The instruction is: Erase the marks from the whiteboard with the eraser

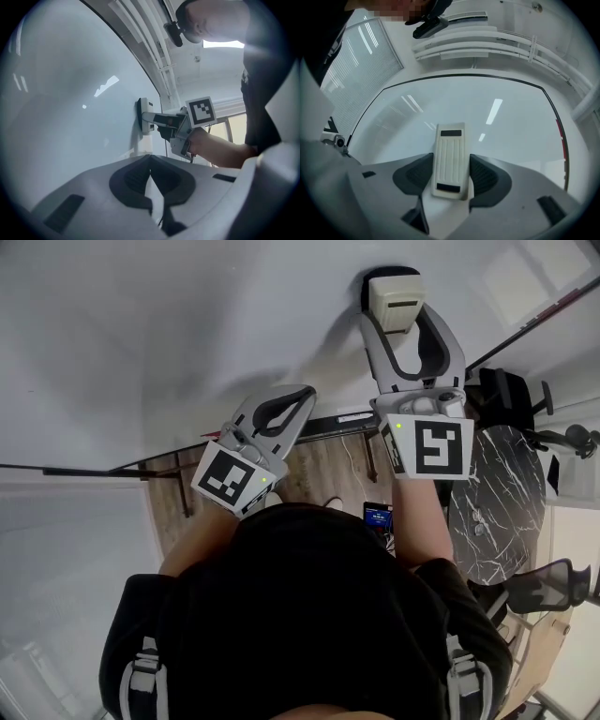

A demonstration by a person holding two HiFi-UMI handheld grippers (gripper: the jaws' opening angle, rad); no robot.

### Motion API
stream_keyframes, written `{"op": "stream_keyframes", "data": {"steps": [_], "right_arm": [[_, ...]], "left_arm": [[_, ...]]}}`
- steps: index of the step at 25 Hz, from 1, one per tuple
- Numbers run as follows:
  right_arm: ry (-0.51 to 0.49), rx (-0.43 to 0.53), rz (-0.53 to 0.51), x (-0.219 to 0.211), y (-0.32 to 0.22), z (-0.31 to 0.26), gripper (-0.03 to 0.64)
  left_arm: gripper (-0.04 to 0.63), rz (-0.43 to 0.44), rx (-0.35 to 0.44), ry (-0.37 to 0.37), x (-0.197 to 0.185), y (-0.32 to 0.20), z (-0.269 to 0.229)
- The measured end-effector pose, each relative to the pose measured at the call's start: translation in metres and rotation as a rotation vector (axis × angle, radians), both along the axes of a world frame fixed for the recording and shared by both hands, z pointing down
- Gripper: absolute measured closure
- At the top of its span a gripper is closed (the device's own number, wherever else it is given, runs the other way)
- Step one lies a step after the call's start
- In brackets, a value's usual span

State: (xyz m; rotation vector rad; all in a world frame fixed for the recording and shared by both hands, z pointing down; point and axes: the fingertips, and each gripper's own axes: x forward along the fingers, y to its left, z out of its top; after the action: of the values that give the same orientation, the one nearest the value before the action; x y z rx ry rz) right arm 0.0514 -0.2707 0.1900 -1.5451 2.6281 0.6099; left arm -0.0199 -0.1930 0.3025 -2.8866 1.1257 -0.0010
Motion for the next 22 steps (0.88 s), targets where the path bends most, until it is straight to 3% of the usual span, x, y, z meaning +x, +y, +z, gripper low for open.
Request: {"op": "stream_keyframes", "data": {"steps": [13,22], "right_arm": [[-0.082,-0.067,0.09,0.056,-0.019,0.013,0.374],[-0.116,-0.086,0.072,0.056,-0.007,0.015,0.374]], "left_arm": [[0.591,-0.08,0.002,0.018,-0.016,0.0,-0.006],[0.591,-0.143,0.013,0.018,-0.041,0.001,-0.009]]}}
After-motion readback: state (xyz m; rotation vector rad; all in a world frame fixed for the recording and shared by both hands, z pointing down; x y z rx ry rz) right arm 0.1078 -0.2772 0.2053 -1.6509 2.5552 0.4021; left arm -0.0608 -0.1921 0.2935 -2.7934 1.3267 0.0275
